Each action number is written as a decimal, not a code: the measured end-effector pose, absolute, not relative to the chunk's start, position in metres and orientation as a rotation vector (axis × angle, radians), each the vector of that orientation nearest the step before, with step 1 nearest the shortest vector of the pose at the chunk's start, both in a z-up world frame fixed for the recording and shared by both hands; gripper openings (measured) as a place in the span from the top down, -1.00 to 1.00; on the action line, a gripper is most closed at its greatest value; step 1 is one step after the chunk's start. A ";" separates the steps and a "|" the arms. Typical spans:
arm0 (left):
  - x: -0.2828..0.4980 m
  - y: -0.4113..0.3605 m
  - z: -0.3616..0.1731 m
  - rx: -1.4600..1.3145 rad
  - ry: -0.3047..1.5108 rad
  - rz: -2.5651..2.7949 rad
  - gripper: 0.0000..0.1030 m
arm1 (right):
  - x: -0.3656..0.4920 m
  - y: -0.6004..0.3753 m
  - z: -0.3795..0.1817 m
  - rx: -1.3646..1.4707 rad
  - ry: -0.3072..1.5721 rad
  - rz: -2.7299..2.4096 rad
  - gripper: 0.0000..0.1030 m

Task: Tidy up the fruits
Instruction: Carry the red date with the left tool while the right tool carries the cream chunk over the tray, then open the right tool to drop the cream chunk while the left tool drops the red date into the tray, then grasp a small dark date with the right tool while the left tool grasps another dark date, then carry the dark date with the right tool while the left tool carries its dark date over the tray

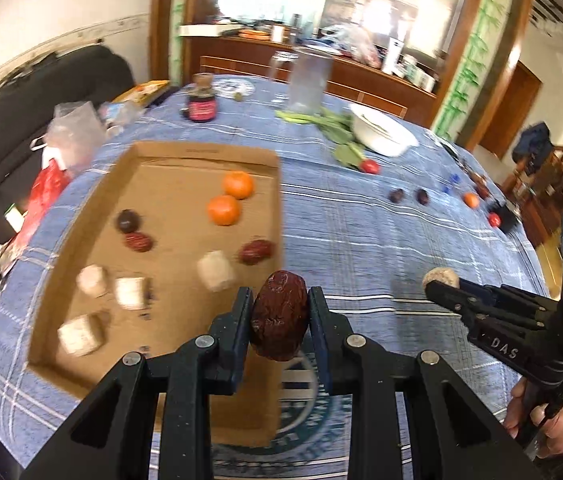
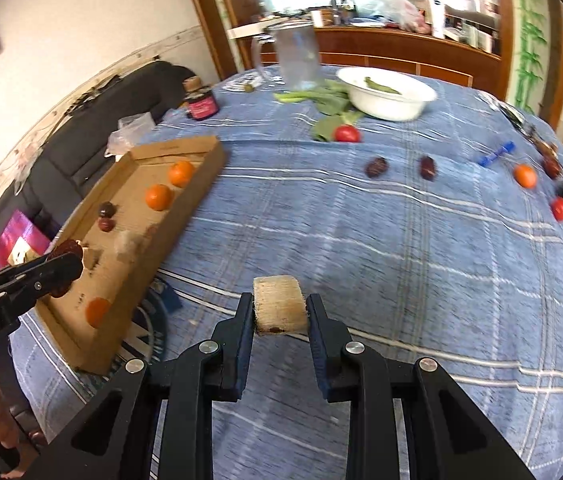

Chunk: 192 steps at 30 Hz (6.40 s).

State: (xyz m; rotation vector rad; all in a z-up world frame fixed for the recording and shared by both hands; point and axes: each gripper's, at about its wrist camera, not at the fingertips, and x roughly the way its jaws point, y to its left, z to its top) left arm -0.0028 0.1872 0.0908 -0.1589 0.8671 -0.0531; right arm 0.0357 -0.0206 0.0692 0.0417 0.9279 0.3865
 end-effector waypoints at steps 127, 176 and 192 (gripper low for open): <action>0.235 -0.020 0.007 0.079 0.983 -0.198 0.57 | 0.159 -0.174 0.034 0.074 0.923 0.265 0.61; -0.021 0.250 0.070 -0.265 0.895 0.036 0.62 | 0.057 0.059 0.083 -0.079 0.889 0.577 0.59; 0.013 0.256 0.043 -0.259 0.954 0.031 0.62 | 0.114 0.124 0.069 -0.116 0.929 0.616 0.58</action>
